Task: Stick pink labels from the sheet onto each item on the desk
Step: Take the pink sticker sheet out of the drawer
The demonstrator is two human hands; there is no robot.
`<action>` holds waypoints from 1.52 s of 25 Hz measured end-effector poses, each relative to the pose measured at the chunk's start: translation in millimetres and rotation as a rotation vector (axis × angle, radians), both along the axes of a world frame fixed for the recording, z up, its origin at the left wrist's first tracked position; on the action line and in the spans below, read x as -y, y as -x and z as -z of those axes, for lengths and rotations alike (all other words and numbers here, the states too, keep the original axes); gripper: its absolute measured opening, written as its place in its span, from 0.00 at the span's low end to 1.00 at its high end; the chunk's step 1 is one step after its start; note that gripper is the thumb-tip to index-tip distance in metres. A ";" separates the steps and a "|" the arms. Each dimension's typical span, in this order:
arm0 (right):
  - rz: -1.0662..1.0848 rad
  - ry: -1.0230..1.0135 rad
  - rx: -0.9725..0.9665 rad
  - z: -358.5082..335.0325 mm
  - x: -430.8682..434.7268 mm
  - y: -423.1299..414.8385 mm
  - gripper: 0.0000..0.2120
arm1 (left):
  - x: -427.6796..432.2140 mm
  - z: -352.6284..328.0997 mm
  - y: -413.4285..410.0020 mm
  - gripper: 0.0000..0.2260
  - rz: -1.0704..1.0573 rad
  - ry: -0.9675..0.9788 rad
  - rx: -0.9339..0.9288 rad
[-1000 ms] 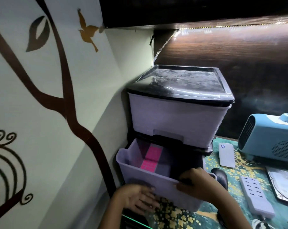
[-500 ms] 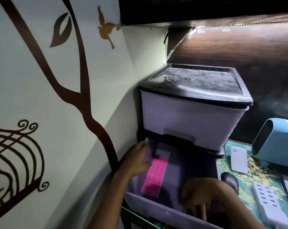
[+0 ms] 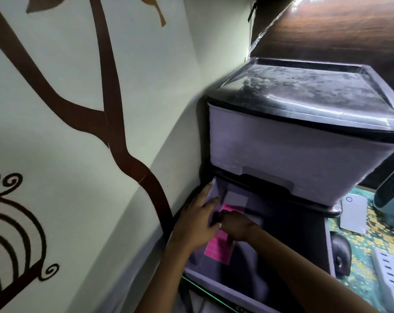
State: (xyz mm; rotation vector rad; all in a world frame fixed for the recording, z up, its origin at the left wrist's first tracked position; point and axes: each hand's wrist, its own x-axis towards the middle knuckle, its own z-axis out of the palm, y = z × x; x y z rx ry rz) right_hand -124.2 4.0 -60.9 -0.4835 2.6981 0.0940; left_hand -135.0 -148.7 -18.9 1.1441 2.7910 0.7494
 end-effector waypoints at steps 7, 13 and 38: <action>-0.038 -0.084 -0.070 10.4 -1.3 -3.5 0.31 | -5.8 1.8 -3.6 0.25 -0.073 0.015 -0.079; -0.007 -0.308 -0.207 -2.8 2.1 -20.3 0.30 | -4.4 2.1 -5.6 0.23 -0.101 0.046 -0.154; 0.847 1.517 -1.177 -155.5 -58.7 -183.6 0.08 | -25.2 -54.3 -51.1 0.17 0.508 0.143 0.269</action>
